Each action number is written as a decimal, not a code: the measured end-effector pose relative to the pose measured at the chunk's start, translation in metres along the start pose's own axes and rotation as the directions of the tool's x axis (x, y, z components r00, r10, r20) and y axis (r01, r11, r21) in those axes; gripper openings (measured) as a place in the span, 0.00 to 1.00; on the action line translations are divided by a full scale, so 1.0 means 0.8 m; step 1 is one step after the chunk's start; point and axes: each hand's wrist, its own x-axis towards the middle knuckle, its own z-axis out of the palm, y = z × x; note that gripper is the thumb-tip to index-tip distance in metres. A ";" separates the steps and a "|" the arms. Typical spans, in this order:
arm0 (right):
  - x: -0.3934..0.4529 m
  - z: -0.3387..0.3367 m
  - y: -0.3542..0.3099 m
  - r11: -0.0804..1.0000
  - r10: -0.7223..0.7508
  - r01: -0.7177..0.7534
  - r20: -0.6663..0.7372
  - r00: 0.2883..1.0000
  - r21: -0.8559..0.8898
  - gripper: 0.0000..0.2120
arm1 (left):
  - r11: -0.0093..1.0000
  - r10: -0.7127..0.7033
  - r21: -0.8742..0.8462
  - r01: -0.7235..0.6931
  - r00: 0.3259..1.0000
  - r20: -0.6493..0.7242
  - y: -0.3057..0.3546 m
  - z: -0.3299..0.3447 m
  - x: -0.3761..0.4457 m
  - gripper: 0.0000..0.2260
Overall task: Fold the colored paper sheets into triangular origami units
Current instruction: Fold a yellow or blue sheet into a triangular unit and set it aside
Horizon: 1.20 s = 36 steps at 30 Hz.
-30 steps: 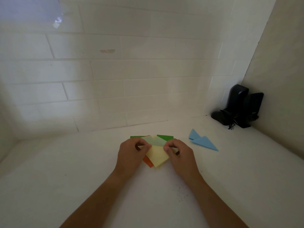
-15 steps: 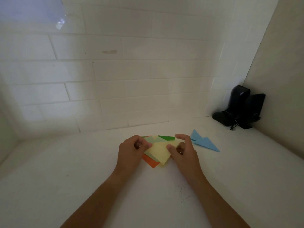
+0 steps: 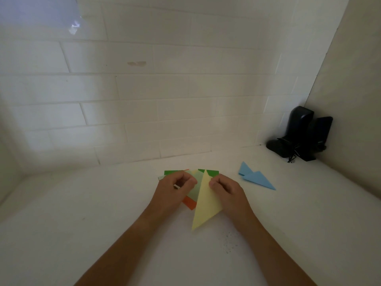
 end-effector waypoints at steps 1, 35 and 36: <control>-0.001 0.000 -0.002 1.000 -0.020 0.021 0.033 0.999 -0.020 0.12 | 1.000 -0.011 -0.024 0.011 1.000 0.020 0.002 0.001 -0.001 0.06; -0.003 0.005 -0.002 0.974 -0.178 0.194 0.136 0.975 -0.116 0.08 | 0.981 -0.036 -0.186 0.054 0.994 0.101 -0.005 0.009 -0.001 0.05; -0.003 0.004 -0.002 0.974 -0.181 0.196 0.132 0.975 -0.115 0.08 | 0.982 -0.033 -0.179 0.054 0.993 0.116 -0.007 0.010 0.000 0.06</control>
